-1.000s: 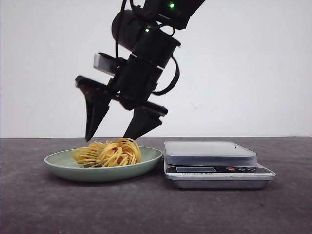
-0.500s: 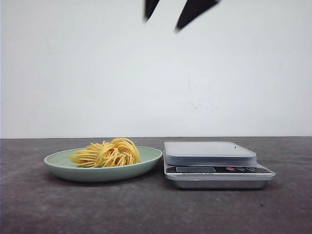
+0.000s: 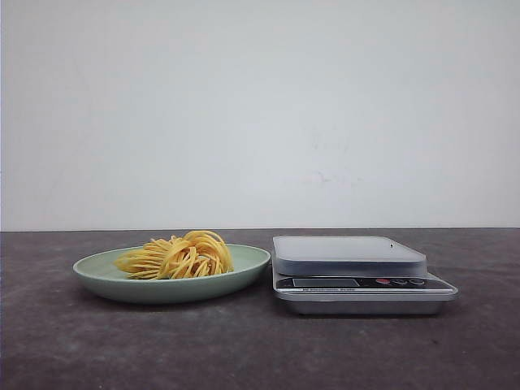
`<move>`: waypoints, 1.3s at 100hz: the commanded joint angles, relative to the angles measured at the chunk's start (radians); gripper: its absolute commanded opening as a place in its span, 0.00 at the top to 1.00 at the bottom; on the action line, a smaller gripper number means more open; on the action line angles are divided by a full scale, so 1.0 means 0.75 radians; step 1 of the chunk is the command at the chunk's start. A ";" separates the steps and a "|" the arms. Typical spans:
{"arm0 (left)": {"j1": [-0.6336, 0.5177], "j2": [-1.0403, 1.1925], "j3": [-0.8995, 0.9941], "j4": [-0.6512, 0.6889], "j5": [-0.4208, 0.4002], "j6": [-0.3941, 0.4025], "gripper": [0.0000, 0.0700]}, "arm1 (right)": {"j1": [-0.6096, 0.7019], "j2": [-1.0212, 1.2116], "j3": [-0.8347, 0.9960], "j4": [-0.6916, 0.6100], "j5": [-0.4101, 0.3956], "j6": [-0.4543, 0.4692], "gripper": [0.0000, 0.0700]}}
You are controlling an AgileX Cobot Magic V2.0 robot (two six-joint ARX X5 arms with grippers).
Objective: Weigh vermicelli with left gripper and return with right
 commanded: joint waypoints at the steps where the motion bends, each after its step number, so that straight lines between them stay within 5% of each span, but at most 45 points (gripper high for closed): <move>1: -0.006 -0.001 0.015 0.033 -0.008 0.029 0.62 | 0.019 -0.082 0.027 -0.014 0.000 0.067 0.32; 13: -0.006 -0.001 0.015 0.049 -0.008 0.064 0.62 | 0.023 -0.239 0.020 -0.071 -0.020 0.125 0.43; 54: -0.006 -0.026 0.015 0.070 -0.008 0.062 0.62 | -0.067 -0.718 -0.330 -0.090 -0.093 0.142 0.43; 99: -0.006 -0.027 0.009 0.161 -0.008 0.051 0.62 | -0.167 -0.922 -0.875 0.347 -0.254 0.145 0.43; 110: -0.006 -0.027 -0.001 0.185 -0.007 0.050 0.78 | -0.167 -0.922 -0.950 0.420 -0.253 0.144 0.44; 115: -0.006 -0.027 -0.008 0.189 -0.007 0.053 0.88 | -0.167 -0.922 -0.970 0.436 -0.253 0.145 0.59; 121: -0.006 -0.027 -0.019 0.198 -0.007 0.053 1.00 | -0.166 -0.922 -0.985 0.448 -0.253 0.144 1.00; 130: -0.006 -0.027 -0.040 0.210 -0.007 0.053 1.00 | -0.166 -0.922 -0.992 0.469 -0.253 0.145 0.99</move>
